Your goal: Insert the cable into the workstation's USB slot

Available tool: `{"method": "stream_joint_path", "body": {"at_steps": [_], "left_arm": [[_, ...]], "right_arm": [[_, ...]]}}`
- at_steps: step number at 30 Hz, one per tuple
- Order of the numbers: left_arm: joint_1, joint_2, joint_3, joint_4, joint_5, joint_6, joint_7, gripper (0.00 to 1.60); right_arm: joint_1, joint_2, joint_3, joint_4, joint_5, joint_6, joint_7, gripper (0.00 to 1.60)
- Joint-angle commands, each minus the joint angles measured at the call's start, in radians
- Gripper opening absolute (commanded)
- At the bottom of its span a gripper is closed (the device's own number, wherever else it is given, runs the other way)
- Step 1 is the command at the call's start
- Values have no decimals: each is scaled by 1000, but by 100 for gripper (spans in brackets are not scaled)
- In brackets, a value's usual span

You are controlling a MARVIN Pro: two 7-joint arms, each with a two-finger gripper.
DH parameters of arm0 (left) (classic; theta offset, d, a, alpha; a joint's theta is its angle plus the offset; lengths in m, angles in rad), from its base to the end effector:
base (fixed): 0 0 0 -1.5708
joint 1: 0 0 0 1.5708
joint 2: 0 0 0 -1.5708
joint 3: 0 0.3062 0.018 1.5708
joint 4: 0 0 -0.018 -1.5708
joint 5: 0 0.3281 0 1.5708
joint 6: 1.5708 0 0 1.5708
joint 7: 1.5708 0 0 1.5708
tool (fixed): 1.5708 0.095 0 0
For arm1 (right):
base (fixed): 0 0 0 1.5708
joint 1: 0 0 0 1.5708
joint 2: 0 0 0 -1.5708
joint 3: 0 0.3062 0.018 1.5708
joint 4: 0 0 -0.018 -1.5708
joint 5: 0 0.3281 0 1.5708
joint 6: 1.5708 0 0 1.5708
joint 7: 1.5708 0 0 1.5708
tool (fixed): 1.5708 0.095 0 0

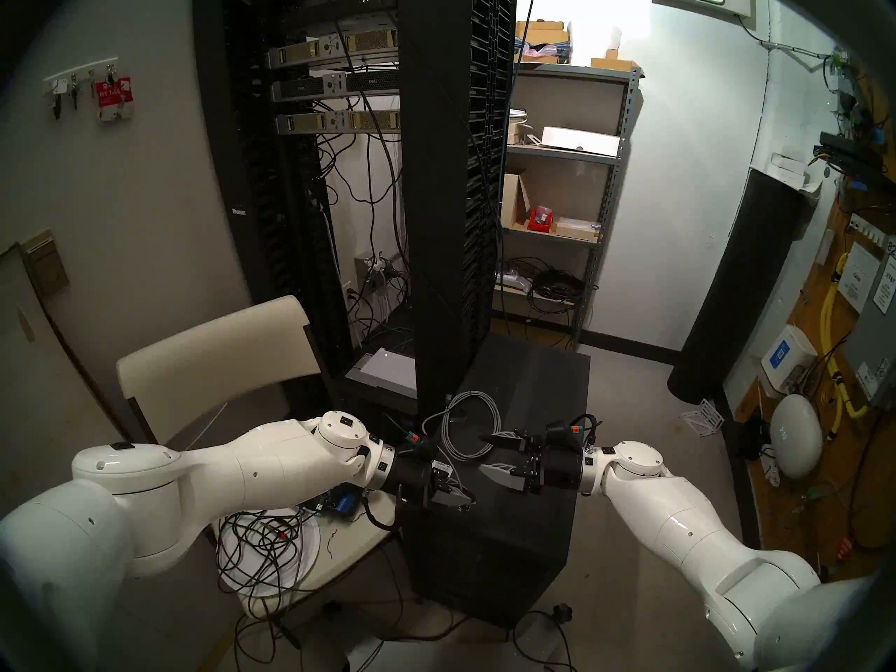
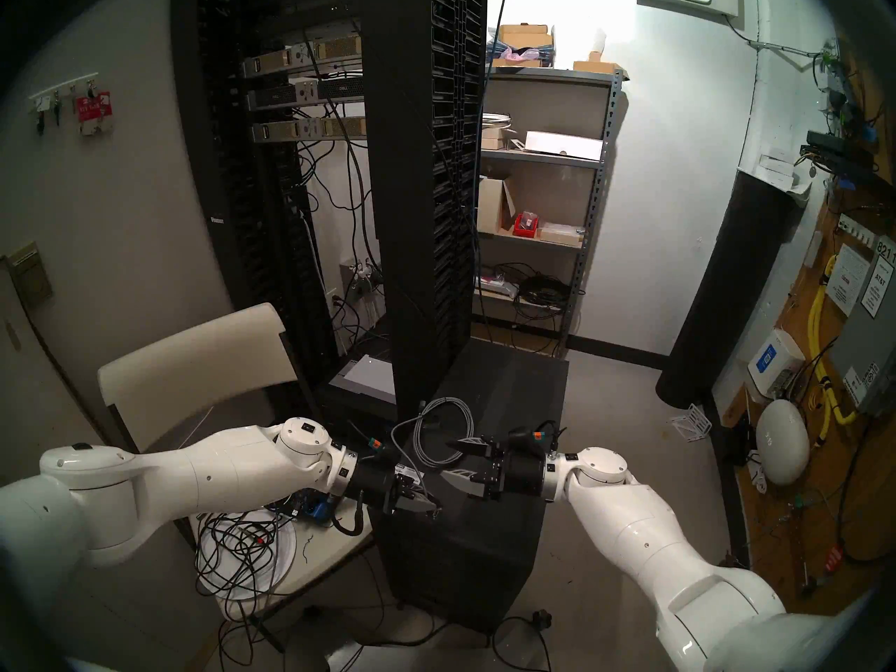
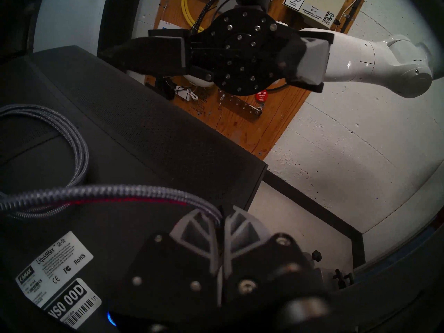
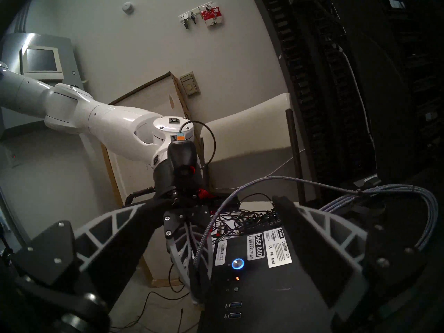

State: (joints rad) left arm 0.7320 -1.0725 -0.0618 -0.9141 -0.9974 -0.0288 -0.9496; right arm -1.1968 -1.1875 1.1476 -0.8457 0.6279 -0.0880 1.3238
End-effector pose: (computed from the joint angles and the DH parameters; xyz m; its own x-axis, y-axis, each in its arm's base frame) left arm 0.4410 -0.0696 -0.4216 0.3717 -0.4384 0.8183 -0.9269 -0.1261 0.3535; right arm 0.4310 -0.0125 -0.4172 0.3509 -0.0688 0.9339 0.9092 -0.2136 -0.3574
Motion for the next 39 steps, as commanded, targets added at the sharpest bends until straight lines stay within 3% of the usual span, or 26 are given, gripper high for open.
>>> {"method": "stream_joint_path", "body": {"at_steps": [1, 13, 26, 27, 29, 33, 39], "left_arm": [[-16, -8, -8, -5, 7, -17, 4, 0], [-29, -6, -4, -23, 28, -29, 11, 0], [-23, 0, -11, -36, 42, -28, 13, 0], [-22, 1, -11, -36, 42, -29, 12, 0], [-23, 2, -12, -38, 44, -32, 13, 0], [-24, 4, -11, -40, 46, -34, 13, 0], [-26, 5, -11, -42, 49, -39, 15, 0]], "right_arm": [[40, -71, -11, 57, 34, 16, 55, 160], [117, -116, -63, 169, -7, 20, 81, 158], [165, -140, -74, 278, -6, -6, 116, 119], [169, -143, -77, 287, -7, -7, 120, 112], [175, -150, -79, 305, -8, -14, 126, 80], [188, -161, -83, 333, -9, -23, 136, 71], [206, -173, -88, 368, -11, -32, 151, 71]]}}
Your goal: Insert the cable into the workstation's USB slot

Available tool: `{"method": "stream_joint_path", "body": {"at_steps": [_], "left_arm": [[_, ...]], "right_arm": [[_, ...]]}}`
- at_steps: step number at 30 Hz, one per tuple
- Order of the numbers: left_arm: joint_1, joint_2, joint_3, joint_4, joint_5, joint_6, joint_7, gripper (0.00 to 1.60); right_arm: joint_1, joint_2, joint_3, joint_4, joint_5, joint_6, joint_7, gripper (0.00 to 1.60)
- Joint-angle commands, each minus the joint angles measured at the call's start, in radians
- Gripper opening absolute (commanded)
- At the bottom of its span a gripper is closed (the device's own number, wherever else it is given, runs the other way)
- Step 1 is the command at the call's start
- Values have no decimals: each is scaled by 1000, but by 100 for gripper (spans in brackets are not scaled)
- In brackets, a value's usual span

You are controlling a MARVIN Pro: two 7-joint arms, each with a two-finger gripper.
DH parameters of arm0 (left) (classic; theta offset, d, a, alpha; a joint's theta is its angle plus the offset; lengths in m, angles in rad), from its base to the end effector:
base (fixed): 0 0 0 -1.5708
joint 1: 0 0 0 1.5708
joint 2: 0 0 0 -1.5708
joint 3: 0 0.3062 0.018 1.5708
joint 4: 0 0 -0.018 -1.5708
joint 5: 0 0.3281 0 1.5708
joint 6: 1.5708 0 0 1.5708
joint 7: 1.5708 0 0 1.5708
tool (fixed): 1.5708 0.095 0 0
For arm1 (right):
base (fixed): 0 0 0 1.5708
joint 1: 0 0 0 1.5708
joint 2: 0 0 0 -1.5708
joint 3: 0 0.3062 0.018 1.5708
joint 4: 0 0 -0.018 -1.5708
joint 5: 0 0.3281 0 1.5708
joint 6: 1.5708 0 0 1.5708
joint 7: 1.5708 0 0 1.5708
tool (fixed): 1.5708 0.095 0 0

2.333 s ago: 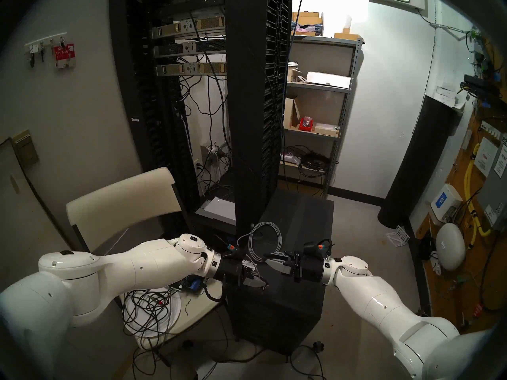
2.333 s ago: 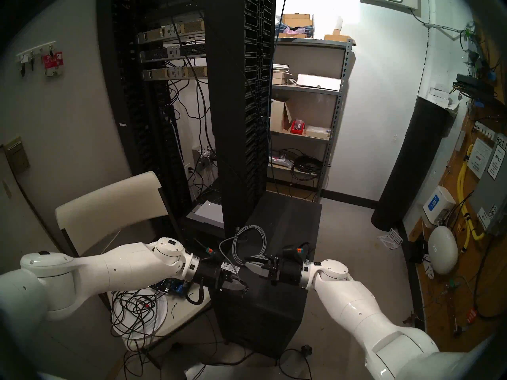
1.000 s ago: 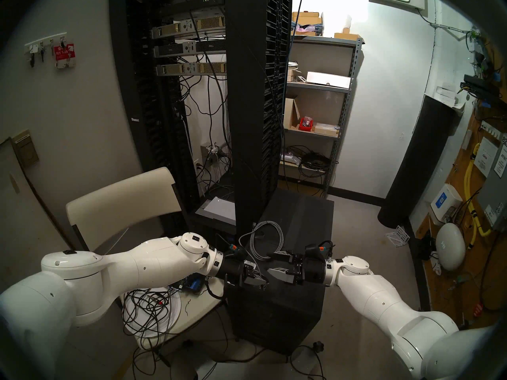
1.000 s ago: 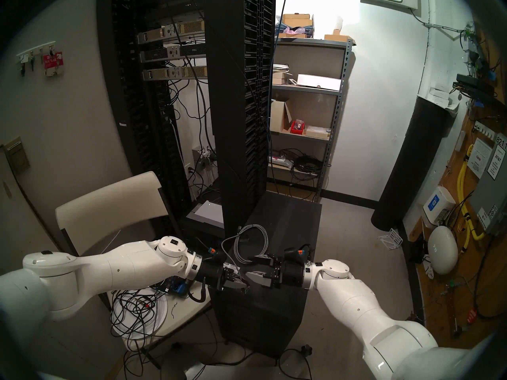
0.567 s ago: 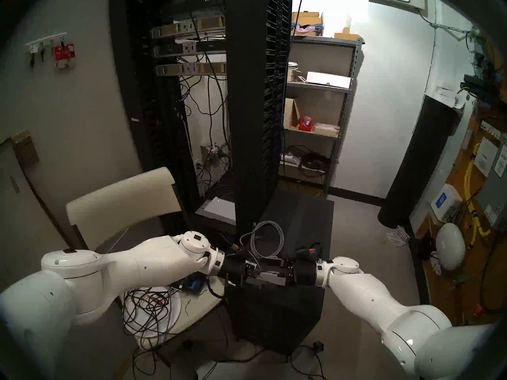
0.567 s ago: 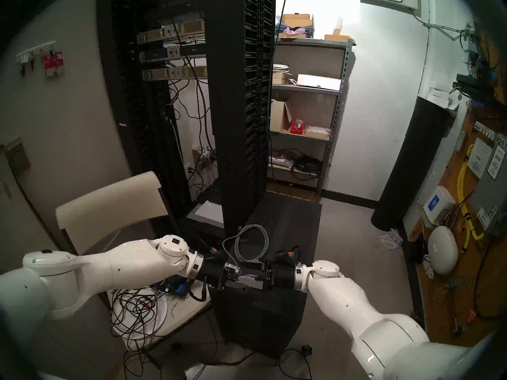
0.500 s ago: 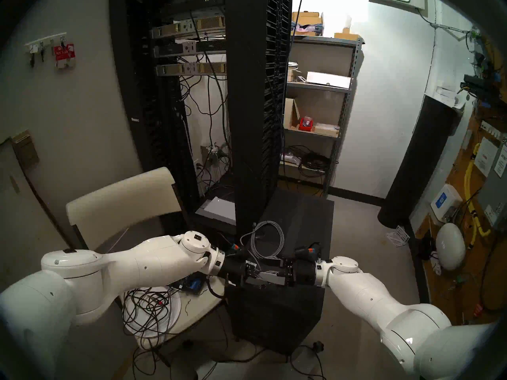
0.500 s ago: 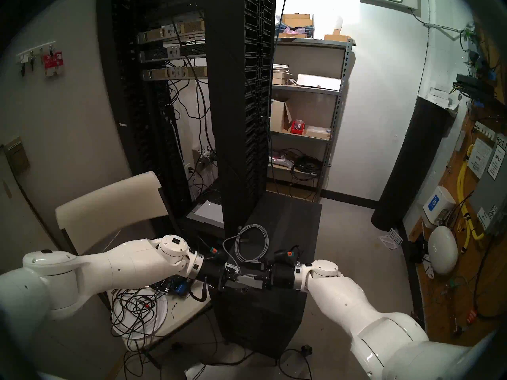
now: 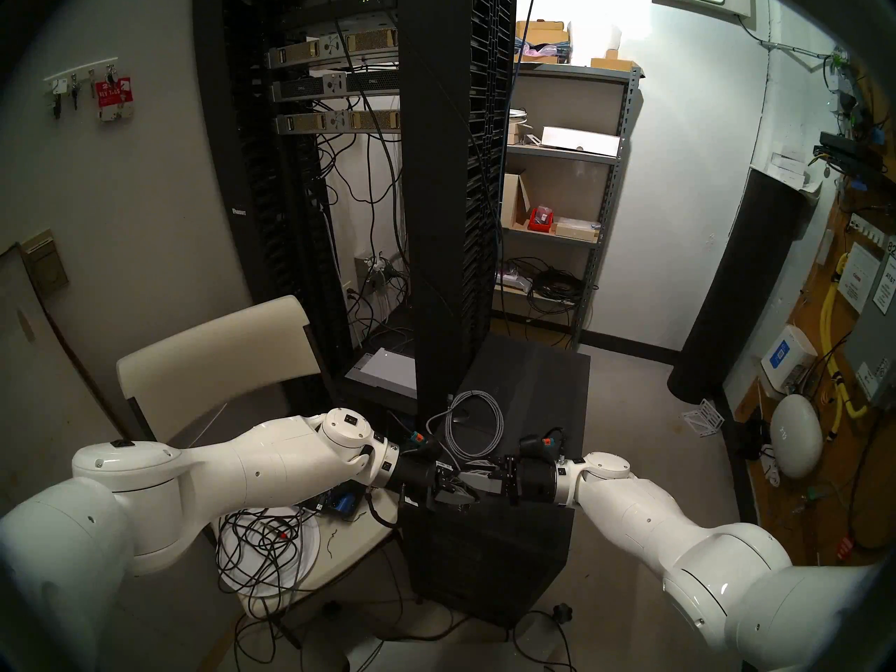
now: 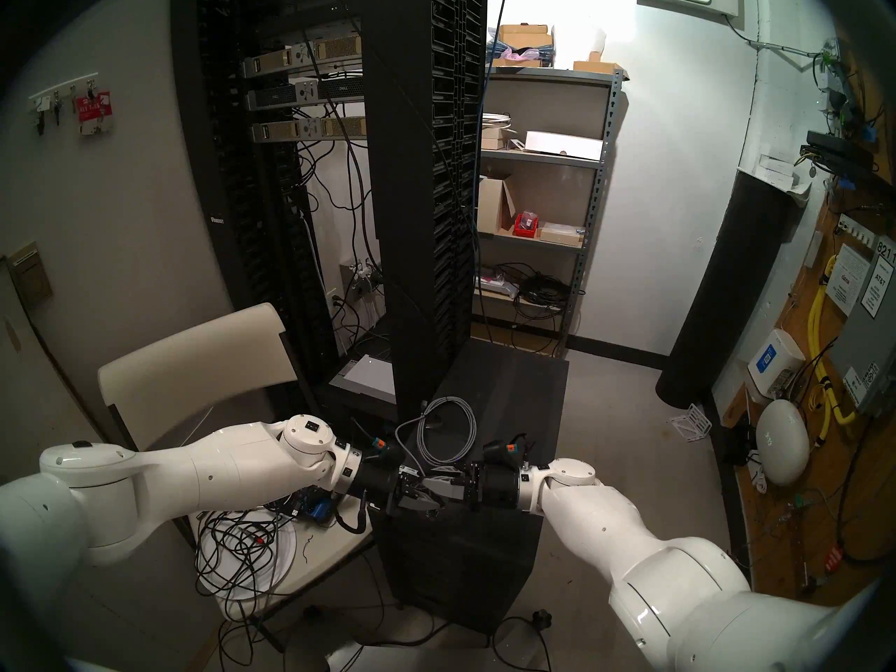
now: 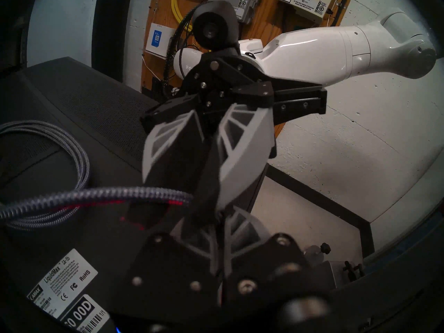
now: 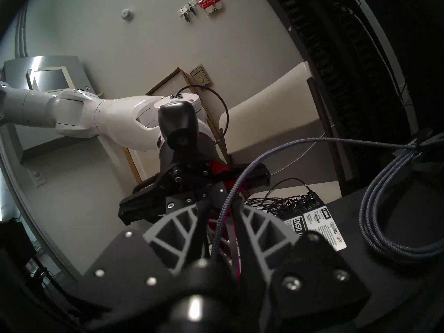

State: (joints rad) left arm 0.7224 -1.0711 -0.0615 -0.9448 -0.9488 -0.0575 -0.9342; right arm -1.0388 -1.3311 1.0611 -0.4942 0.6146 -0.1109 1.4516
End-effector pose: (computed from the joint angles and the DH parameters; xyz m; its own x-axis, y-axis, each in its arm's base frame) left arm 0.4411 -0.0778 -0.4153 0.3025 -0.4560 0.8370 -0.9511 -0.0875 0.2961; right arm 0.4371 0.0258 -0.4514 0.4801 -0.0575 0.8753 0.8685 -0.1093 -0.4835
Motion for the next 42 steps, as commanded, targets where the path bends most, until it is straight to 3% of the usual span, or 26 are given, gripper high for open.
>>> {"method": "stream_joint_path", "body": {"at_steps": [1, 5, 8, 10, 24, 26, 30, 42], "left_arm": [[-16, 4, -11, -11, 1, -11, 0, 0], [-16, 5, -11, -14, 1, -13, 1, 0], [-16, 6, -11, -14, 0, -15, 2, 0], [-15, 6, -11, -14, 0, -17, 3, 0], [-11, 4, -9, -3, -17, 12, 4, 0], [-6, 3, -6, 3, -19, 16, 7, 40], [3, 0, -5, 10, -25, 22, 6, 56], [13, 6, -5, 8, -38, 36, 3, 63]], "right_arm": [[51, -31, -2, 22, 3, -10, 26, 71], [61, -38, -3, 40, 3, -14, 32, 67], [66, -42, -4, 53, 3, -21, 32, 37], [69, -43, -3, 62, 5, -26, 32, 0], [63, -45, 14, 74, 18, -59, 32, 0], [55, -43, 22, 63, 21, -67, 32, 0], [44, -39, 28, 36, 21, -68, 32, 0], [4, -22, 27, -51, -2, -59, 24, 0]]}}
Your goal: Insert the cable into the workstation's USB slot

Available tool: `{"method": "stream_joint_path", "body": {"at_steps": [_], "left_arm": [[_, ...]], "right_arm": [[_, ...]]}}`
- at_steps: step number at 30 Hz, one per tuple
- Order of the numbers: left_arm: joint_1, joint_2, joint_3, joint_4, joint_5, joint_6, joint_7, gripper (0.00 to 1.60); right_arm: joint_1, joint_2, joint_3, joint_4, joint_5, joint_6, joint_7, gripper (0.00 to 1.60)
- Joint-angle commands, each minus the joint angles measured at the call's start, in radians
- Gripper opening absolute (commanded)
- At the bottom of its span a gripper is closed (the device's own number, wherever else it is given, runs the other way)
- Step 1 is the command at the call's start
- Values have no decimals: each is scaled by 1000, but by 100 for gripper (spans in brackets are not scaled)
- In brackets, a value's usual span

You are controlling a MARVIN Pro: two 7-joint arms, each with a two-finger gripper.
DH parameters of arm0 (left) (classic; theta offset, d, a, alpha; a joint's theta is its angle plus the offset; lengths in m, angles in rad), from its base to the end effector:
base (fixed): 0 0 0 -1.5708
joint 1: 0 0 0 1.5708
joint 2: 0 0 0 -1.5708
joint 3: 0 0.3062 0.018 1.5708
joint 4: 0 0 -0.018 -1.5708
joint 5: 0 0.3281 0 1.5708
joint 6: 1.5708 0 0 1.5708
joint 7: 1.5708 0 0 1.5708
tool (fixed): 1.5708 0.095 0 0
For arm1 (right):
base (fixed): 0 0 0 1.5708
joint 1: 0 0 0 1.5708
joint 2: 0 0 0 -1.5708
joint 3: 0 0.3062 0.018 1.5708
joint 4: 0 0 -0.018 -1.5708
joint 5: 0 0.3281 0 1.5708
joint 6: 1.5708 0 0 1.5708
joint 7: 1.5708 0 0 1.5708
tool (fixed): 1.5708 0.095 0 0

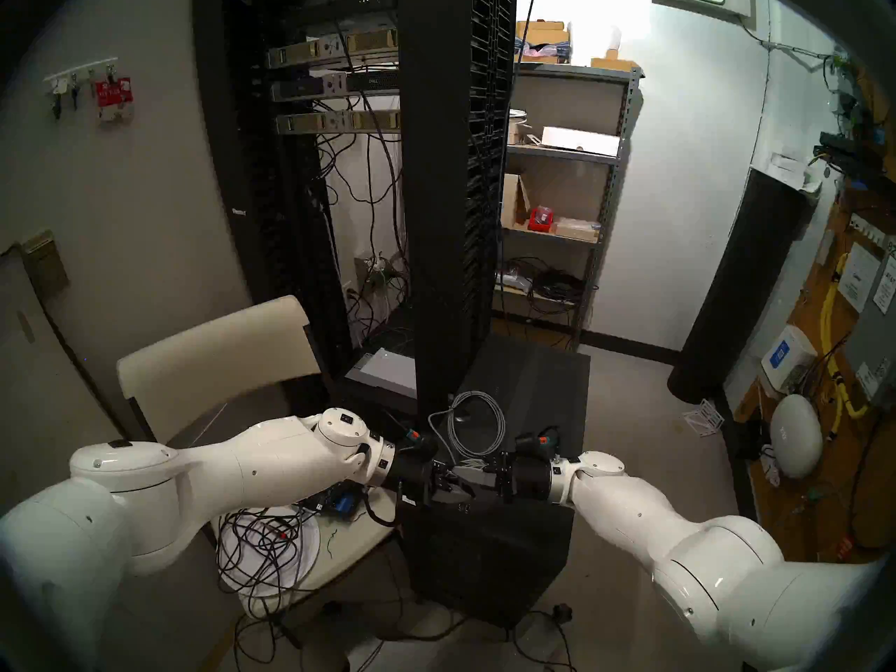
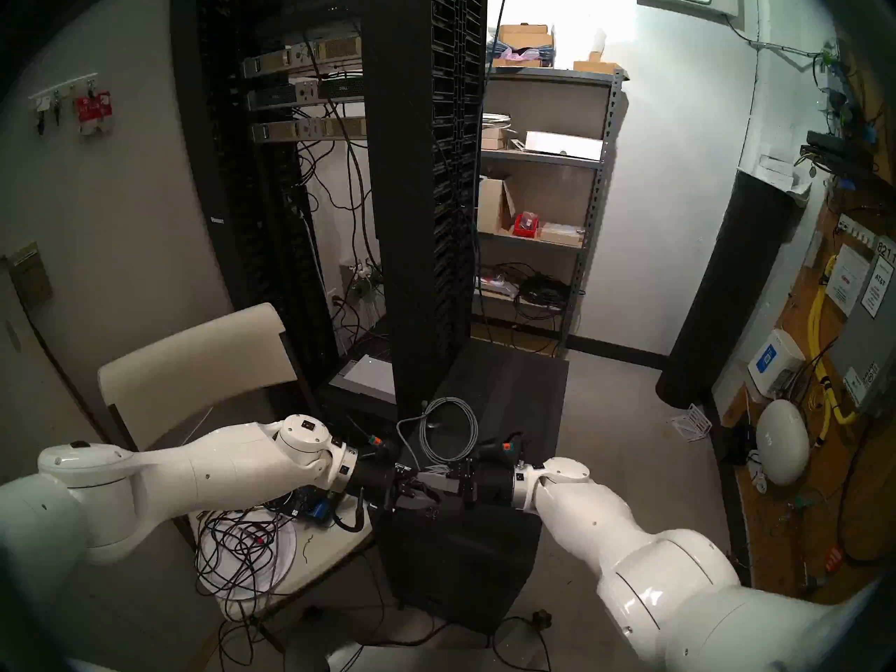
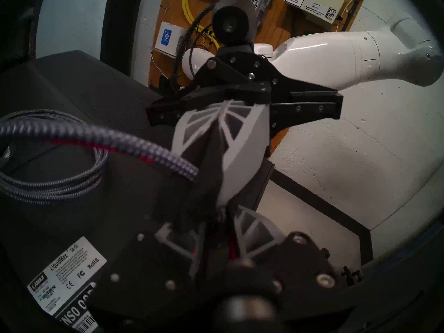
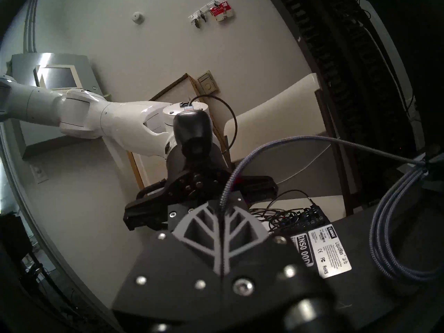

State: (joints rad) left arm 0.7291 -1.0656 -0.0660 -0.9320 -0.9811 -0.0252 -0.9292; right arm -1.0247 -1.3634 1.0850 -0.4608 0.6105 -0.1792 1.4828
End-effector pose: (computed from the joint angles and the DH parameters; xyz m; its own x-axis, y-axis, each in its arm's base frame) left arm 0.4424 -0.0705 -0.4189 0.3572 -0.4471 0.8201 -0.9331 -0.1319 0.3346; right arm 0.4389 0.0366 -0.4487 0.4263 -0.0877 0.9003 0.8974 -0.0844 -0.4331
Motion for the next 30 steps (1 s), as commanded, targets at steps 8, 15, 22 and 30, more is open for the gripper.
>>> {"method": "stream_joint_path", "body": {"at_steps": [8, 15, 22, 30], "left_arm": [[15, 11, -8, -8, -21, 13, -3, 75], [16, 13, -25, -6, -42, 24, -12, 102], [20, 15, -37, -3, -59, 36, -13, 147], [34, 49, -54, -46, -99, 77, -3, 154]], "right_arm": [[-59, 37, 4, -185, -20, 30, -63, 0], [-89, 59, 6, -255, -25, 60, -87, 0], [-115, 73, 7, -297, -33, 78, -114, 0], [-131, 81, 11, -320, -35, 83, -128, 0]]}}
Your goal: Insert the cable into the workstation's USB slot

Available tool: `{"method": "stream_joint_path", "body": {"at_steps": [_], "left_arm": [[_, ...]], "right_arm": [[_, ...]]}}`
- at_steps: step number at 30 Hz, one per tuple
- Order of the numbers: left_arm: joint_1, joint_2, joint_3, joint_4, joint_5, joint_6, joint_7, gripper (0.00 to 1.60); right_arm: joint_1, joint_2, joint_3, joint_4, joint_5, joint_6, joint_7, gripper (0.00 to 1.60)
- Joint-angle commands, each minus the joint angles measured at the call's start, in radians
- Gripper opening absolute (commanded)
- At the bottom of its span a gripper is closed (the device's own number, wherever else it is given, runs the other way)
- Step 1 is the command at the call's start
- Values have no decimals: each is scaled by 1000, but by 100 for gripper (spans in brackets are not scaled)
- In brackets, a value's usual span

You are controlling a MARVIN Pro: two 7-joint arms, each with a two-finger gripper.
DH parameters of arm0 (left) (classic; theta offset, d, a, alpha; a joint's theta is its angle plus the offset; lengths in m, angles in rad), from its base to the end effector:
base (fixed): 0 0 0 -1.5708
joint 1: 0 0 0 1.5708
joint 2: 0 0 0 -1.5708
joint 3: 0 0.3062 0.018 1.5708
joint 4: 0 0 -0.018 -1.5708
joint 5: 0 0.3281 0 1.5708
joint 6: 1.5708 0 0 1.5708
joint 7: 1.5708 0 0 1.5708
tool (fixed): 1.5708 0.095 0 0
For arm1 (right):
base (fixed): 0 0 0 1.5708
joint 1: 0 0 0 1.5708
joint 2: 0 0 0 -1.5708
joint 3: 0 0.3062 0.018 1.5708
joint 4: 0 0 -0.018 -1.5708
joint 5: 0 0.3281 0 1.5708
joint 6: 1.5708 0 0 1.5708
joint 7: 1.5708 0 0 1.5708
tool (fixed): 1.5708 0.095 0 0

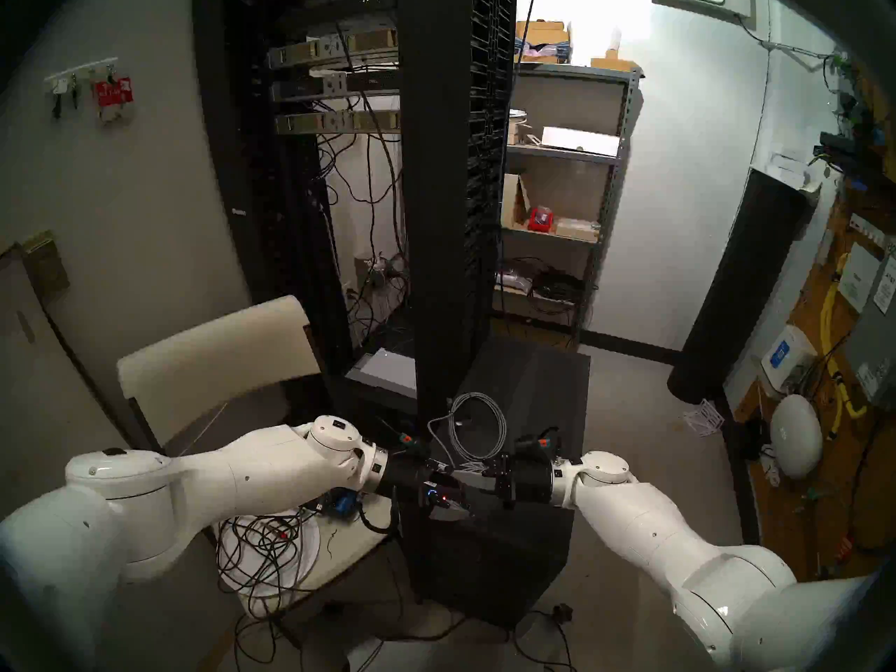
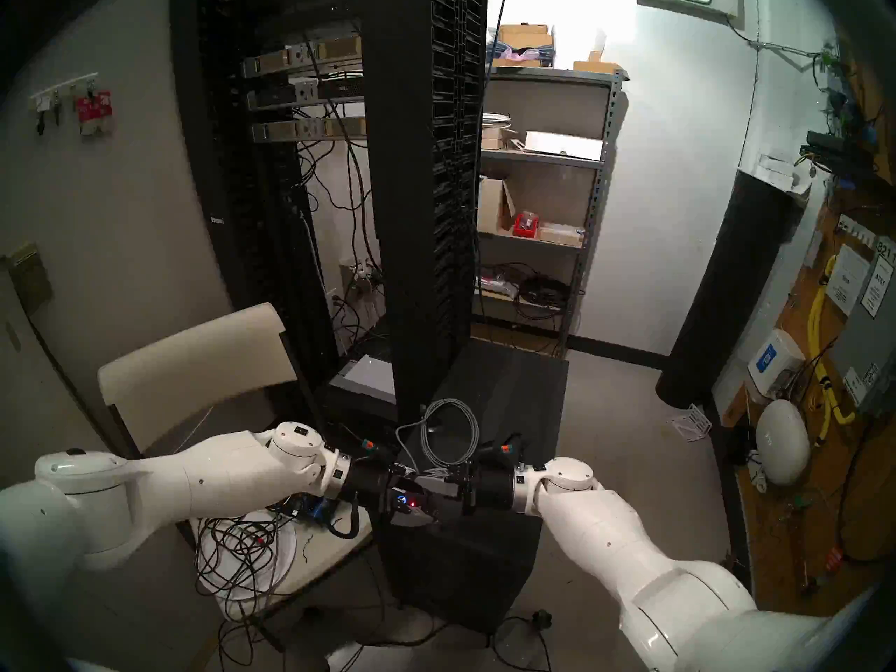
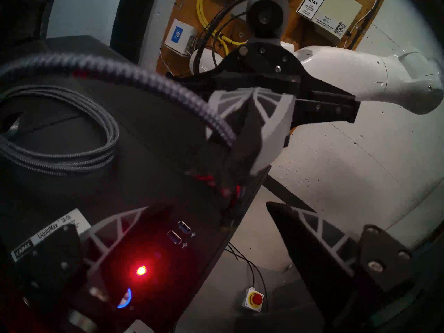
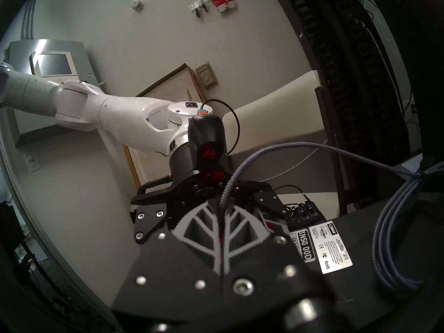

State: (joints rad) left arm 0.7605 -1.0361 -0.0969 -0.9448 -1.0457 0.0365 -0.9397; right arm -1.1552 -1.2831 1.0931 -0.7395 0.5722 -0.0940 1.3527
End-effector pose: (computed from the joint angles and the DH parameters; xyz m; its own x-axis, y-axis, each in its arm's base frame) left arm 0.4361 -0.0579 -0.4225 0.4629 -0.4007 0.7907 -0.8861 -0.1840 0.4255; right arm 0.4253 0.0345 -0.4401 0.4069 -0.0346 0.9128 0.9034 -0.1329 -0.4078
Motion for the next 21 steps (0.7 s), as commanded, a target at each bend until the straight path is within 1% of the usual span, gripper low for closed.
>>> {"method": "stream_joint_path", "body": {"at_steps": [1, 2, 4, 5, 6, 7, 9, 13, 17, 20, 21], "left_arm": [[6, 27, -26, -43, -44, 27, 10, 147], [7, 30, -27, -45, -44, 27, 11, 126], [11, 32, -27, -43, -50, 35, 11, 108], [11, 32, -27, -43, -50, 35, 11, 108], [13, 31, -26, -37, -54, 42, 8, 102], [15, 29, -26, -32, -53, 38, 7, 87], [19, 25, -22, -23, -51, 38, 6, 79], [26, 22, -17, -19, -54, 46, 3, 79], [33, 31, -21, -40, -60, 45, 5, 82], [35, 37, -28, -55, -69, 48, 7, 101], [34, 41, -32, -63, -71, 49, 8, 104]], "right_arm": [[-2, 2, 4, -45, 3, -1, 0, 0], [-2, 2, 4, -46, 3, -1, 0, 0], [-3, 2, 5, -47, 2, -2, -2, 0], [-3, 2, 5, -47, 2, -2, -2, 0], [-3, 2, 6, -47, 2, -3, -3, 0], [-4, 3, 6, -48, 2, -3, -4, 0], [-4, 4, 7, -51, 2, -1, -4, 0], [-2, 3, 8, -50, 1, -1, 1, 0], [3, -2, 7, -38, -3, -5, 4, 0], [5, -3, 8, -35, -4, -4, 5, 0], [5, -4, 8, -34, -4, -3, 7, 0]]}}
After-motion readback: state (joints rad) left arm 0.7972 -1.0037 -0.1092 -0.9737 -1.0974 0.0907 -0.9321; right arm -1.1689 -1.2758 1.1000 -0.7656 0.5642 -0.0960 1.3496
